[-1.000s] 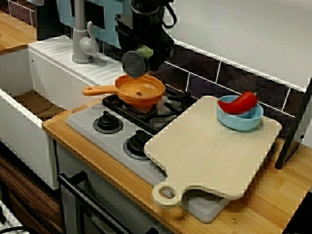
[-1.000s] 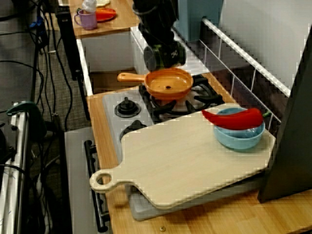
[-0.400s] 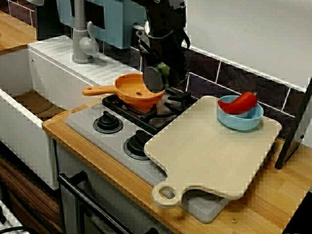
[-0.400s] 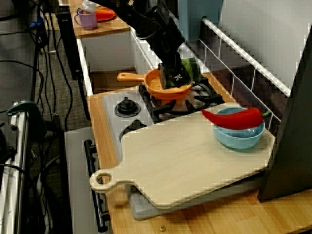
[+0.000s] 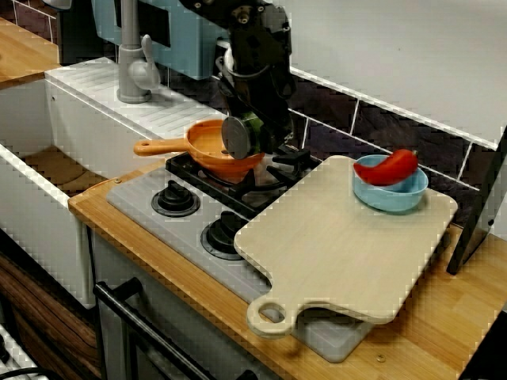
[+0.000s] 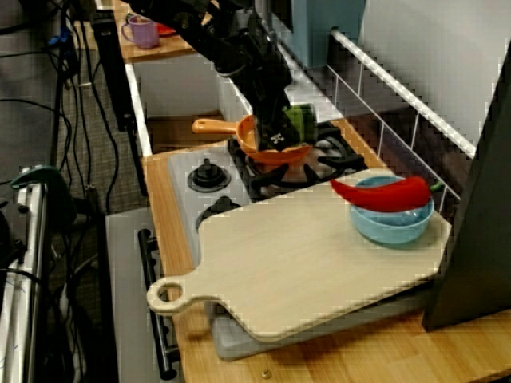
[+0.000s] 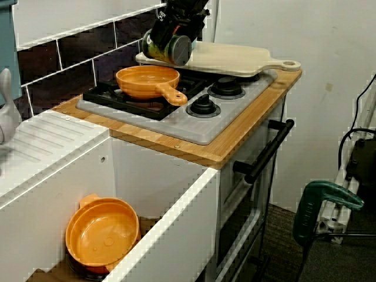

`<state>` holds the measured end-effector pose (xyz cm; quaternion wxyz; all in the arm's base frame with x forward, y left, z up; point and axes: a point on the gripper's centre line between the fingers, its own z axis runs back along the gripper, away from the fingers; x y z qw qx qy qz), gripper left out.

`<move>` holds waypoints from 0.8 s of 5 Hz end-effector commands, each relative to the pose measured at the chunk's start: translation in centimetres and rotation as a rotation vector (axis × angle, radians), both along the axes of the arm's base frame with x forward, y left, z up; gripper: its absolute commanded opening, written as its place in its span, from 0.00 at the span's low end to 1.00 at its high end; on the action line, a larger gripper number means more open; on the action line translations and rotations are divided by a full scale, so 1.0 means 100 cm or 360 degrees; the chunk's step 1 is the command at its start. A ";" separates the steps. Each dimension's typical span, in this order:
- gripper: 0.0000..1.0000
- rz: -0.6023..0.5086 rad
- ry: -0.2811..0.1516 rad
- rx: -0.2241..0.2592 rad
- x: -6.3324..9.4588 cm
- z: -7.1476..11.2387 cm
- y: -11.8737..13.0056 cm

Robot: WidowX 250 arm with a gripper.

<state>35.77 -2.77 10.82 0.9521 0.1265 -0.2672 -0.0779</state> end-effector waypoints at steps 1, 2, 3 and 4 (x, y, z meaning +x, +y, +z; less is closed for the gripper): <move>1.00 -0.0066 -0.0245 -0.0073 -0.022 0.021 0.026; 1.00 -0.0097 -0.0257 -0.0073 -0.025 0.019 0.027; 1.00 -0.0119 -0.0310 -0.0174 -0.025 0.013 0.033; 1.00 -0.0077 -0.0318 -0.0228 -0.022 0.011 0.037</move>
